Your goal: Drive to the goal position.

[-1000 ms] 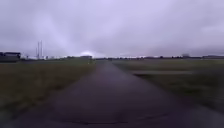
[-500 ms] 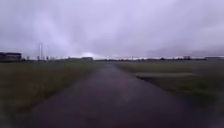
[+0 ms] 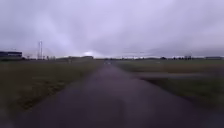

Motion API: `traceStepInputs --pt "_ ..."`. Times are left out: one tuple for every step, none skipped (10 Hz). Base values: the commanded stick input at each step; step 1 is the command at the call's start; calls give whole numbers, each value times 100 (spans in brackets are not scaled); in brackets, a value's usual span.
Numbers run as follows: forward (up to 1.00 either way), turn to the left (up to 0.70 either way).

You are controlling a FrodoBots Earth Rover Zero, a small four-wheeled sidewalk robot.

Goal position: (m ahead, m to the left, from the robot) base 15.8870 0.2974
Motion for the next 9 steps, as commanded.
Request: traceStepInputs --pt "100 0" --pt "100 0" --pt "100 0" --pt "100 0" --pt "100 0" --pt "100 0" --pt "100 0" --pt "100 0" --pt "100 0"
